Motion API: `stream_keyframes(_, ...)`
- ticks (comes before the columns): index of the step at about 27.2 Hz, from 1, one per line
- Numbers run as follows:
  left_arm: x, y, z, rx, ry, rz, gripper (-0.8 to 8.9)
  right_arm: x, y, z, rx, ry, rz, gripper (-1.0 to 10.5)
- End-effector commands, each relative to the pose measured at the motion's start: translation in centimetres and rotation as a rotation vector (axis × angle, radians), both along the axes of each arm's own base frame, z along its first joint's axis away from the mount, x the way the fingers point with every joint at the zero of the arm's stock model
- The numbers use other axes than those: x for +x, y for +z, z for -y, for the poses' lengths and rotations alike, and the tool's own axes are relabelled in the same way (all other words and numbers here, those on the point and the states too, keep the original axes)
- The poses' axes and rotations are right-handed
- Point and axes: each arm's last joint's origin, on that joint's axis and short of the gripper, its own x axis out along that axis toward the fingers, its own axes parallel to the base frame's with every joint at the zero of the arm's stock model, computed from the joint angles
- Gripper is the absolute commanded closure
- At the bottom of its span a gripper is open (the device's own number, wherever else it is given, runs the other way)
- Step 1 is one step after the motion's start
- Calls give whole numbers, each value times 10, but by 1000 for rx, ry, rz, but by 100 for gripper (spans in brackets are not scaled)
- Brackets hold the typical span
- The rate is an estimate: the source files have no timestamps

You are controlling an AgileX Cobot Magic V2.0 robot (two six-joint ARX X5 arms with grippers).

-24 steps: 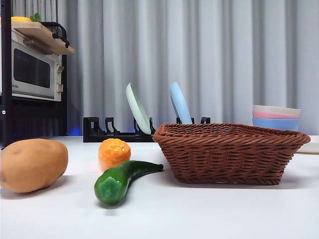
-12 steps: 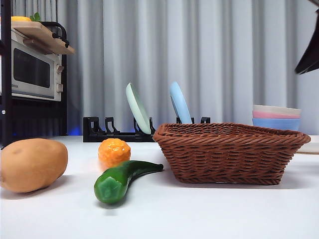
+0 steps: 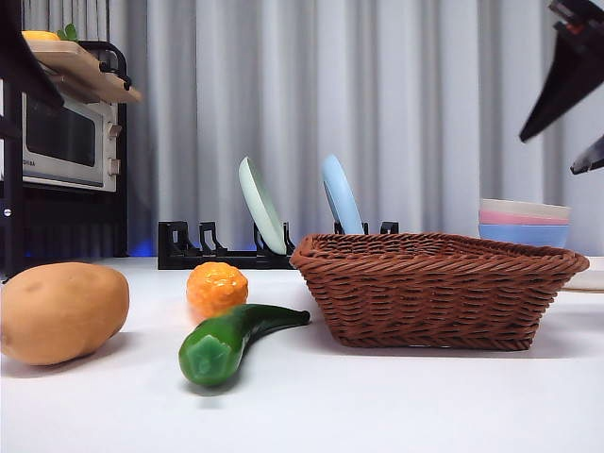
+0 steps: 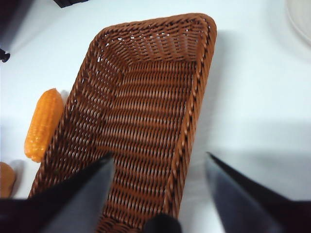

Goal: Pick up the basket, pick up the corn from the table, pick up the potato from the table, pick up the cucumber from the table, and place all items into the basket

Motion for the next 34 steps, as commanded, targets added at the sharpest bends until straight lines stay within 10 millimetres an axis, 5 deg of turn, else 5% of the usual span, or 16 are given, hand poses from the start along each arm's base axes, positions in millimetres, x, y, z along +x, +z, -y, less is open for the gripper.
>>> stream_keyframes(1,0,1,0,-13,-3,1,499,10,0,-1,2,-4,-6,538)
stream_keyframes(17,-1,0,5,-26,-21,-24,499,104,-47,-23,-22,52,-273,546)
stream_keyframes(27,-2,-2,5,-21,-16,-50,499,111,-75,-44,-124,53,-355,964)
stream_keyframes(32,-3,-2,8,-27,-30,-48,493,109,-69,-42,-118,44,-345,963)
stream_keyframes(34,0,1,13,-54,-39,-25,344,105,-57,-40,-112,37,-313,963)
